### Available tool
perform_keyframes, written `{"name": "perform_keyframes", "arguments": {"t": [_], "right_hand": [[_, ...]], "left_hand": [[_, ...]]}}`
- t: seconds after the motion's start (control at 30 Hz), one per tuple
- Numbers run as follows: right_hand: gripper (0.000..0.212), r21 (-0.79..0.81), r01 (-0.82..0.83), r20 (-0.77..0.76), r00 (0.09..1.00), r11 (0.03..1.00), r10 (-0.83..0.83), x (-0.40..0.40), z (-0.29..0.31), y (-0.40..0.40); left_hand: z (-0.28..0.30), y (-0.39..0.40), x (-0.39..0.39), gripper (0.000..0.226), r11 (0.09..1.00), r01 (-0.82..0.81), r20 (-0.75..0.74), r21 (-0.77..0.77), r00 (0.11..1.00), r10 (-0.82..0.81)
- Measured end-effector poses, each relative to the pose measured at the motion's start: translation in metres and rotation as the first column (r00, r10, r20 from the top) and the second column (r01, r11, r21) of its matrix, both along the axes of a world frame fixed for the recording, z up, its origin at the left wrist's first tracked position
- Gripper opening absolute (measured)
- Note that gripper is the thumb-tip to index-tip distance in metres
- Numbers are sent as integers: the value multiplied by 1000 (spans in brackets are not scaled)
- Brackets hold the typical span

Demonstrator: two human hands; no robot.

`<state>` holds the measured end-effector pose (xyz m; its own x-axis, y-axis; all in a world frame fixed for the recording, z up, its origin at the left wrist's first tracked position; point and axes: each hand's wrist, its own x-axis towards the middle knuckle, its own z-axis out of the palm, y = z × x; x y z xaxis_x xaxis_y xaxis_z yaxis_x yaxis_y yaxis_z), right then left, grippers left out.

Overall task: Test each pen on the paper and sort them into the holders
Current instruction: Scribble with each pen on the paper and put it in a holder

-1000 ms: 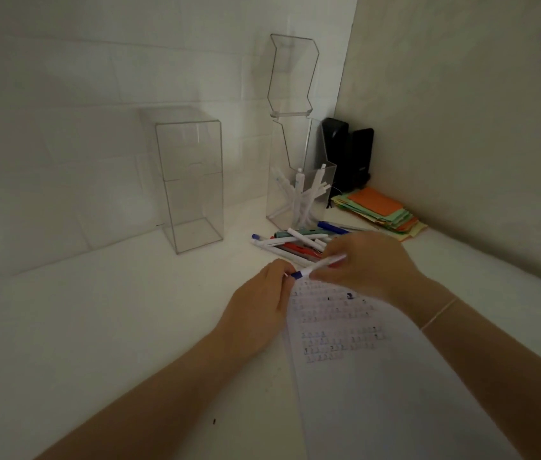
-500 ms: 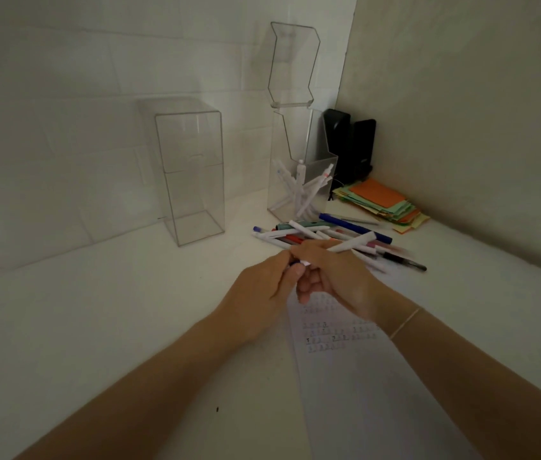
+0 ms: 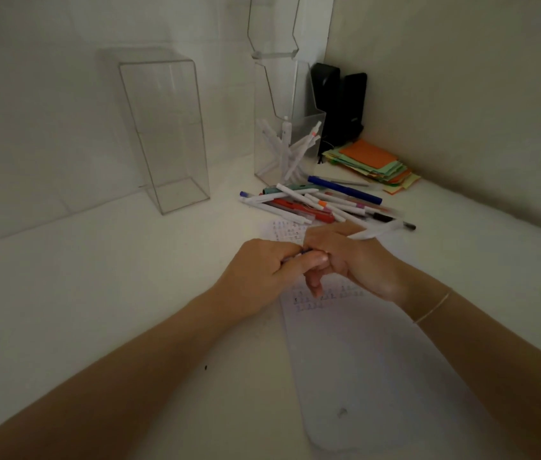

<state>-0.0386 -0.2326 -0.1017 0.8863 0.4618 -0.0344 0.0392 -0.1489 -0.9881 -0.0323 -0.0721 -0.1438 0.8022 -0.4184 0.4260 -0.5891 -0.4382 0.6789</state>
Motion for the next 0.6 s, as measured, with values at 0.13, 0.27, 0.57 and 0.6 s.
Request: {"name": "perform_keyframes", "arguments": {"t": [0.13,0.27,0.57,0.6], "right_hand": [[34,-31,97,109,990,995,-93,-3,3,2],[20,112,422,-13,906,900,-423,-5,-2,-13],[30,-41,658,100,751,752,-652,-29,-33,-21],[33,-60,683,150,727,728,-670,-29,-36,-21]], "left_hand": [[0,3,1,61,996,-40,9,80,999,39],[0,10,3,49,946,-202,21,255,979,204],[-14,9,7,27,911,-123,178,395,982,56],[-14,9,8,28,909,-107,183,403,983,35]]}}
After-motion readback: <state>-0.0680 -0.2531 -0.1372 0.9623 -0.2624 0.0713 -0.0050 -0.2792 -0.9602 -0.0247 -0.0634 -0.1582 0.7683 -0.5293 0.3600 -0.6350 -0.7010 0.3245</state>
